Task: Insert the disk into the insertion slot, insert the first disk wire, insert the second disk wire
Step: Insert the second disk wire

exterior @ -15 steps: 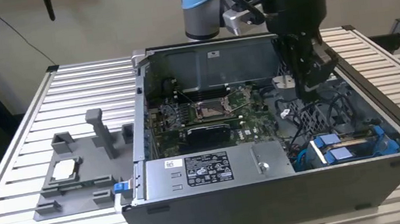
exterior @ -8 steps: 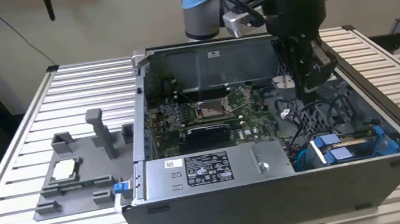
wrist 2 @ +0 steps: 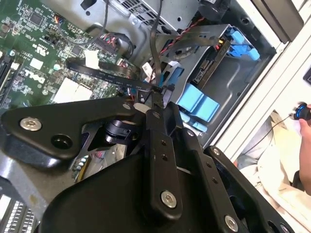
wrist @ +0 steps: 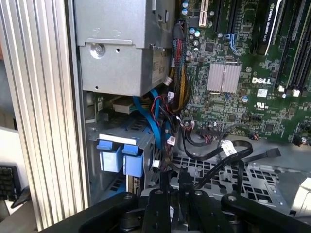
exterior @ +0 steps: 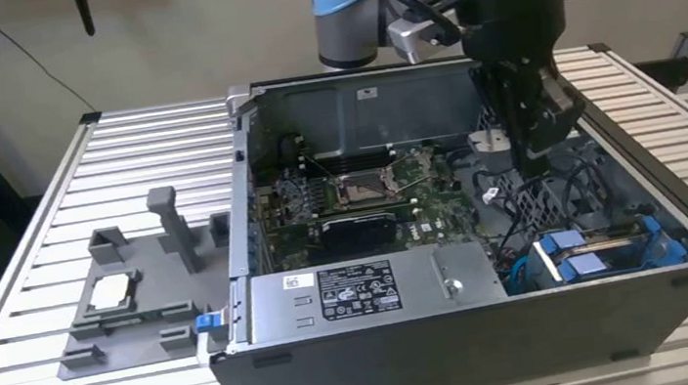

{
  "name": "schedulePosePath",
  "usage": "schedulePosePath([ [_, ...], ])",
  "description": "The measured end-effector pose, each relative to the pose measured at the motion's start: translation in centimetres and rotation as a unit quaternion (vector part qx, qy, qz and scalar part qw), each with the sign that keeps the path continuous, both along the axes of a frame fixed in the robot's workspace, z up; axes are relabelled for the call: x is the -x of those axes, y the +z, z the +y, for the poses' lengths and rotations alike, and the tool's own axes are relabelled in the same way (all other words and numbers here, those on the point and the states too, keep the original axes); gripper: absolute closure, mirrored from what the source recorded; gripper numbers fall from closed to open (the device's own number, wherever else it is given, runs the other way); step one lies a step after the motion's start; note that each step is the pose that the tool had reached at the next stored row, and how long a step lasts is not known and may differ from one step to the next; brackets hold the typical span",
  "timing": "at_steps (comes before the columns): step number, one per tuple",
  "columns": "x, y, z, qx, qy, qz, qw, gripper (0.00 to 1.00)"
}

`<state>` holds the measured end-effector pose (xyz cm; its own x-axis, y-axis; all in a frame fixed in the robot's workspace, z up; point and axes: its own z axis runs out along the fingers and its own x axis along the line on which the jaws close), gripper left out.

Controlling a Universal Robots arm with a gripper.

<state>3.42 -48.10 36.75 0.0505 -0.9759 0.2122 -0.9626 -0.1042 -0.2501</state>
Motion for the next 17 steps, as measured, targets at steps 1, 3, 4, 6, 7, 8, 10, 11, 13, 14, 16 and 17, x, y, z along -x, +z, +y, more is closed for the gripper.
schedulePosePath([
  [1,0.00,0.04,0.00,-0.0001,0.000,0.0003,1.00000,0.77],
  [3,-0.01,0.07,0.00,-0.0001,0.000,0.0006,1.00000,0.77],
  [4,-0.02,0.08,0.00,-0.0001,0.000,0.0007,1.00000,0.77],
  [6,-0.03,0.06,0.00,0.0002,0.000,0.0005,1.00000,0.77],
  [7,-0.03,0.06,0.00,0.0002,0.000,0.0004,1.00000,0.77],
  [8,-0.03,0.06,0.00,0.0002,0.000,0.0004,1.00000,0.77],
  [10,-0.02,0.04,0.00,0.0000,0.000,0.0003,1.00000,0.77],
  [11,-0.02,0.04,0.00,0.0000,0.000,0.0003,1.00000,0.77],
  [13,-0.02,0.04,0.00,0.0000,0.000,0.0003,1.00000,0.77],
  [14,-0.02,0.04,0.00,0.0001,0.000,0.0003,1.00000,0.79],
  [16,-0.01,0.04,0.00,0.0000,0.000,0.0003,1.00000,0.79],
  [17,-0.01,0.04,0.00,0.0000,0.000,0.0003,1.00000,0.84],
])
